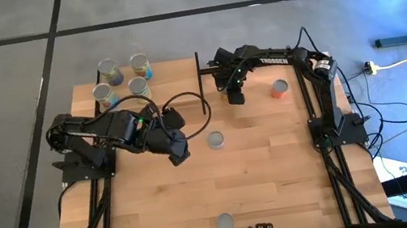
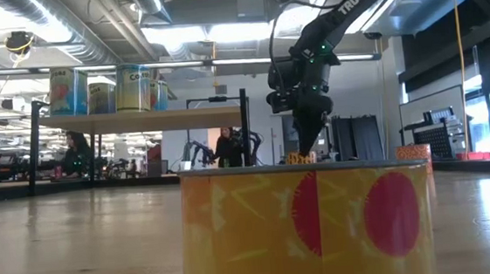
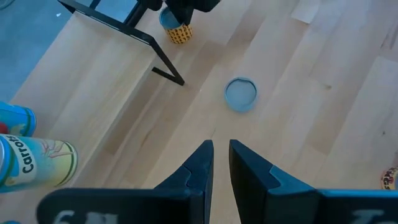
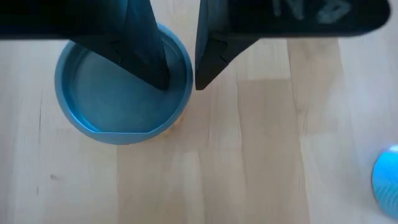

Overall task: Pick and place cans onto a shelf
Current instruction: Put the yellow canned beans on the shelf

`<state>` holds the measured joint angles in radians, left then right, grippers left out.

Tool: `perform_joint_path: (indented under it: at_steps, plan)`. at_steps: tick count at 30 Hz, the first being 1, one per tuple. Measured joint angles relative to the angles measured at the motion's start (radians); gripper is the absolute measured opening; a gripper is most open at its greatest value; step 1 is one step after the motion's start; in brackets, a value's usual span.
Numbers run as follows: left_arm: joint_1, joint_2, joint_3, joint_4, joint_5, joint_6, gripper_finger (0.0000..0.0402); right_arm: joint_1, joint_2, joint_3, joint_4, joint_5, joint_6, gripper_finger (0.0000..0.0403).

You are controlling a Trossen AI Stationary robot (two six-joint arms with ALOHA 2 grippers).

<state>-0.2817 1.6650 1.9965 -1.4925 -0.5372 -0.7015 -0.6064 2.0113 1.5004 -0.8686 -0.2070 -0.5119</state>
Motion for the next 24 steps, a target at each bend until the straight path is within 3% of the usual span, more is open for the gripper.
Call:
perform_joint_path:
  at_steps: [8,16,24]
  plan:
    - [0.0,0.0,0.0,0.0,0.002,-0.003,0.0045,0.0,0.002,-0.001,0.051,0.031,0.066,0.008]
    - [0.0,0.0,0.0,0.001,0.006,-0.006,0.0045,0.0,0.002,-0.001,0.077,0.037,0.066,0.0012]
    - [0.0,0.001,0.0,0.001,0.007,-0.006,0.0045,0.0,0.002,-0.001,0.079,0.068,0.069,0.0007]
